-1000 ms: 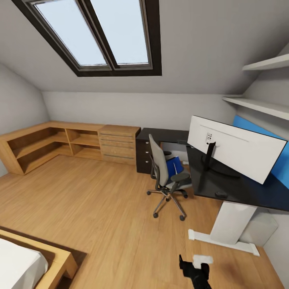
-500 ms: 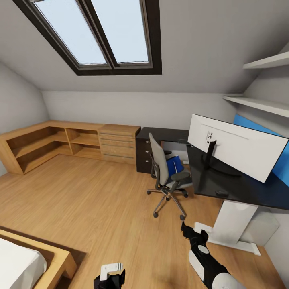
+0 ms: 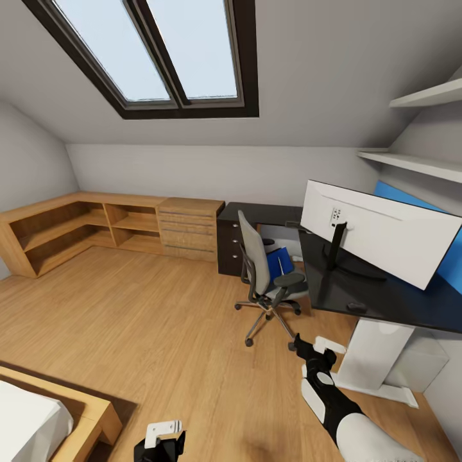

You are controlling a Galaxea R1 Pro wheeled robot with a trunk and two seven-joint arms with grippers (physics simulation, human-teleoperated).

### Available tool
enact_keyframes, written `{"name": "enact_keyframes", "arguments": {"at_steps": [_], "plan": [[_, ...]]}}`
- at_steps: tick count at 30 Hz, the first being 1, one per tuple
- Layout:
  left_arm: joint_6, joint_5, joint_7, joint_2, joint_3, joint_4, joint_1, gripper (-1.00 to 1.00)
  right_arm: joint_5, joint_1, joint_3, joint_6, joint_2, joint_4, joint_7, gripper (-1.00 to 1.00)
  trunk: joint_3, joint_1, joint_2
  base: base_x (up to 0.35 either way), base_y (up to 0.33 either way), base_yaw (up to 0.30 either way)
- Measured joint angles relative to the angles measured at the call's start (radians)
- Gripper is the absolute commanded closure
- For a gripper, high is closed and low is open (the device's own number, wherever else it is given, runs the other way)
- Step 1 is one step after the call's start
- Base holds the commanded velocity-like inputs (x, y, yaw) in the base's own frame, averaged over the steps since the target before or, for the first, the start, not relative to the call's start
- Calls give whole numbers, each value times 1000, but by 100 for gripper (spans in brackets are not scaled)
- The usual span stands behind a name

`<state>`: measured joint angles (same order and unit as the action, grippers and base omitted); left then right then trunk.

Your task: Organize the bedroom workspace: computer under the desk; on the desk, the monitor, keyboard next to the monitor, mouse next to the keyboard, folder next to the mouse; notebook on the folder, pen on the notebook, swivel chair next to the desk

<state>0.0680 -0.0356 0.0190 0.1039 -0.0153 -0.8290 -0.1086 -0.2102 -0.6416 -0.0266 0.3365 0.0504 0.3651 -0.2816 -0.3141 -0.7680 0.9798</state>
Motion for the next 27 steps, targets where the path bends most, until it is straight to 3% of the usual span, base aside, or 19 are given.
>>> {"name": "enact_keyframes", "arguments": {"at_steps": [7,22,27], "plan": [[0,1,-12,-14,2,1,0,-100,4,-2,4,22,-24,-23,4,-100,-22,-27,49,0,0,0],[1,-5,-9,-9,-3,8,0,-100,12,-2,7,32,-30,-29,5,-100,-69,-84,154,0,0,0],[0,-31,-8,-7,-3,42,0,-100,11,-2,7,32,-30,-32,5,-100,-85,-104,189,0,0,0]]}}
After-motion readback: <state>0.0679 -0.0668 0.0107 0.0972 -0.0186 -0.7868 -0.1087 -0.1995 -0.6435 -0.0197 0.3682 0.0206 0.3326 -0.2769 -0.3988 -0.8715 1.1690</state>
